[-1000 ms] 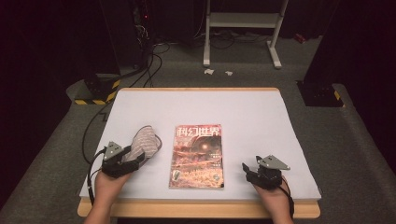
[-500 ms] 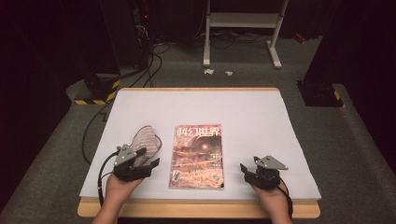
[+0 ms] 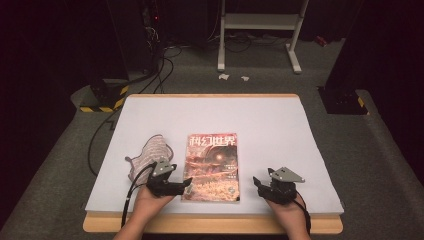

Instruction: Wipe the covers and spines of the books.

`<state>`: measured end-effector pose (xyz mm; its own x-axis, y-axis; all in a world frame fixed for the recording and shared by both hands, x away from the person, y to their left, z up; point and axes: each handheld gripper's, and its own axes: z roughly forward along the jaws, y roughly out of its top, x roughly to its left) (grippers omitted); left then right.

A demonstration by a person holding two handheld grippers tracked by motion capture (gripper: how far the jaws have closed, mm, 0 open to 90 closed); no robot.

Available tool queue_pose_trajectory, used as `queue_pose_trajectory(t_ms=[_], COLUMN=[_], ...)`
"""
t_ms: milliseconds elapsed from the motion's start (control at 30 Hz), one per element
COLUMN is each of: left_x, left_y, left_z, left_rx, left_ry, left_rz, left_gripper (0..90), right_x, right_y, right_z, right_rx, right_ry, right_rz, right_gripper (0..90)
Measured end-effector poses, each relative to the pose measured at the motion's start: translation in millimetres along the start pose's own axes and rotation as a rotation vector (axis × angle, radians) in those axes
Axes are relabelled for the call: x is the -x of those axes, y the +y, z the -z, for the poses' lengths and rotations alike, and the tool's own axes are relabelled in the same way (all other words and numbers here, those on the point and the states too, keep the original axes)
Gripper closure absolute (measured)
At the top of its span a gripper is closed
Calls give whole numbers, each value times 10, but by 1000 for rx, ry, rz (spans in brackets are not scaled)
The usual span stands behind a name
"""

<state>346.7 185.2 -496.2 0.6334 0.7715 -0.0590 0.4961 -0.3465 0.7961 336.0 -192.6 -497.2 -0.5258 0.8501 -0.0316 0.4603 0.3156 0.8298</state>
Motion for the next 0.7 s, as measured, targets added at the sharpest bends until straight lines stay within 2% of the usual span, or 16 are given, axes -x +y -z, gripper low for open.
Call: queue_pose_trajectory(t_ms=[33,67,100,200,267,433,600,700], left_x=[29,29,42,21,6,11,26,32], left_y=[25,25,47,79,92,103,92,98], left_z=[-106,-106,-188,-285,-320,-351,-360,-364], left_rx=[-44,-44,-64,-98,-97,-92,-84,-86], left_ry=[3,3,12,24,16,21,27,29], left_rz=[-7,-7,5,17,42,46,58,62], left_gripper=[179,178,178,177,165,152,141,141], right_x=[-29,-29,-91,-167,-244,-389,-499,-524], right_y=[8,8,18,34,60,177,282,304], right_z=[-12,-12,-43,-82,-129,-231,-410,-534], right_rx=[7,7,4,1,-3,-17,-66,-105], right_ry=[12,12,32,64,87,130,116,114], right_rz=[-6,-6,3,1,1,-7,19,3], right_gripper=[341,341,335,331,321,320,320,318])
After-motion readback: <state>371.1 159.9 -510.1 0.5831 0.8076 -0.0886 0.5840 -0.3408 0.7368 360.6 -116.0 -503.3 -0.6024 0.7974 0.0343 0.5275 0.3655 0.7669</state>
